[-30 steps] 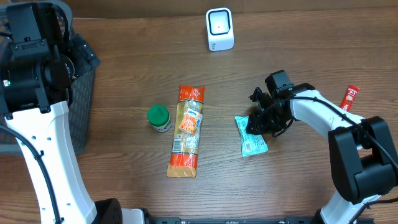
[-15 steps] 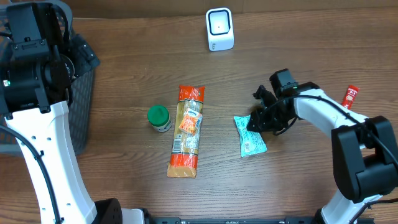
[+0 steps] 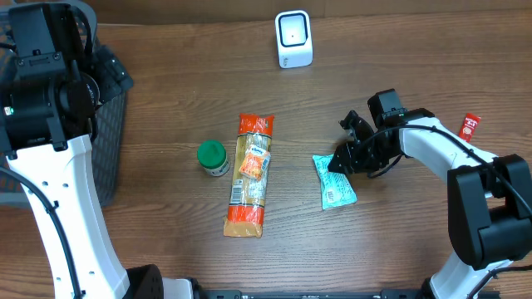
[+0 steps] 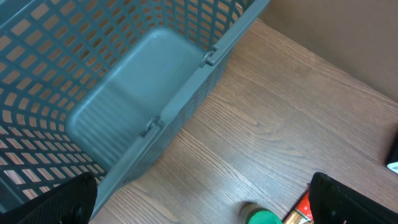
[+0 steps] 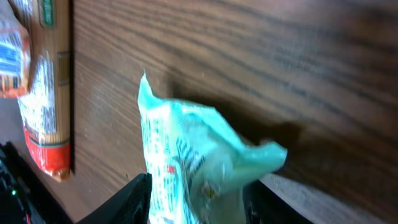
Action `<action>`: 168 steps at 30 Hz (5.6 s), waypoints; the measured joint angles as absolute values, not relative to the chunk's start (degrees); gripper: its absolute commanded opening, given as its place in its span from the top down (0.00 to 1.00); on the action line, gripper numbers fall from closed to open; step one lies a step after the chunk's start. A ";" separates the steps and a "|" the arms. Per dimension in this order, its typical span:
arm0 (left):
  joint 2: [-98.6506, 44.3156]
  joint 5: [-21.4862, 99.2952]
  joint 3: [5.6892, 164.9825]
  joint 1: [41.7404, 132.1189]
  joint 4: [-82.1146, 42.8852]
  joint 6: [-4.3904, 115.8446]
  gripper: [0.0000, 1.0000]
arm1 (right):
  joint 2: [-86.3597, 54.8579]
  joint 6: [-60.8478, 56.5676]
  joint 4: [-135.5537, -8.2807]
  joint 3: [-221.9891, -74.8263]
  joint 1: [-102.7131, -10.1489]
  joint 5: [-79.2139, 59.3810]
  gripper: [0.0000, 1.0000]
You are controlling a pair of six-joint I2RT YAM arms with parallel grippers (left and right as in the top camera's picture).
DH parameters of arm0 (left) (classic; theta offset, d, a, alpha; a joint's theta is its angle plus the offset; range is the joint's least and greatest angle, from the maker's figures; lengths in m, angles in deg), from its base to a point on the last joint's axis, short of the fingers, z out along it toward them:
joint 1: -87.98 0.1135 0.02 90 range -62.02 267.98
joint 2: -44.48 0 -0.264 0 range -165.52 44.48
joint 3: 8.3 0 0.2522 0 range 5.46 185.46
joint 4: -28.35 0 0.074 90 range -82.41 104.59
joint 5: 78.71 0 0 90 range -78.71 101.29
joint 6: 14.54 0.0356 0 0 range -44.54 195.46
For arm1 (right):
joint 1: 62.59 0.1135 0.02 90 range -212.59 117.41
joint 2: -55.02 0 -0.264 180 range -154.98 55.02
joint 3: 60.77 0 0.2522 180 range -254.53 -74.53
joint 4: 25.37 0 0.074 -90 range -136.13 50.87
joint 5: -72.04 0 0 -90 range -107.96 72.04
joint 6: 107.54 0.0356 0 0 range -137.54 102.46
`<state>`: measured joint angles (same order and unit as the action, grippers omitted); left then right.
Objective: Scan the item barcode
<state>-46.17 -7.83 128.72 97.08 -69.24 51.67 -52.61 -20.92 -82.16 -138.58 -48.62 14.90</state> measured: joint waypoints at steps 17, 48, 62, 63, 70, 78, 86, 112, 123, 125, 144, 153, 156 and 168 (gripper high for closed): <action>-46.17 -7.83 128.72 97.08 -69.24 51.67 0.00 | -52.15 -18.99 -74.88 -133.12 -48.70 14.51 0.91; -46.17 -7.83 128.72 97.08 -69.24 51.67 0.00 | -45.90 -19.65 -91.29 -147.19 -50.58 19.10 0.96; -46.19 -7.83 128.72 97.08 -69.24 51.67 0.00 | -45.90 -19.19 -92.71 -147.19 -50.56 17.33 0.96; -46.17 -7.83 128.72 97.08 -69.24 51.67 0.00 | -45.90 -19.19 -92.63 -147.19 -50.56 17.24 0.96; -46.17 -7.83 128.72 97.08 -69.24 51.67 0.01 | -45.90 -19.21 -90.81 -147.19 -50.56 17.13 0.96; -46.17 -7.83 128.72 97.08 -69.24 51.67 0.00 | -45.90 -19.06 -92.36 -148.86 -50.56 14.07 0.96; -46.17 -7.83 128.72 97.08 -69.24 51.67 0.00 | -45.90 -18.49 -102.37 -168.59 -49.60 5.57 0.97; -46.17 -7.83 128.72 97.08 -69.24 51.67 0.00 | -69.55 -28.11 -64.19 -195.89 -28.12 -55.81 0.96; -46.19 -7.83 128.72 97.08 -69.26 51.67 0.00 | -83.50 -48.32 -29.35 -195.76 -28.47 -71.63 0.96; -46.19 -7.83 128.72 97.08 -69.26 51.67 0.00 | -84.81 -49.81 -24.28 -195.76 -28.44 -72.66 0.96; -46.19 -7.83 128.72 97.08 -69.24 51.67 0.00 | -95.89 -48.78 -16.11 -195.63 -28.31 -72.44 0.96; -46.19 -7.83 128.72 97.08 -69.24 51.67 0.00 | -95.52 -48.59 -12.48 -195.63 -28.07 -75.37 0.97; -46.19 -7.85 128.72 97.08 -69.24 51.67 0.00 | -94.29 -49.39 -17.99 -195.61 -27.66 -76.70 0.97; -46.19 -7.85 128.72 97.08 -69.22 51.69 0.00 | -74.84 -39.28 -69.13 -195.56 -25.49 -67.17 0.96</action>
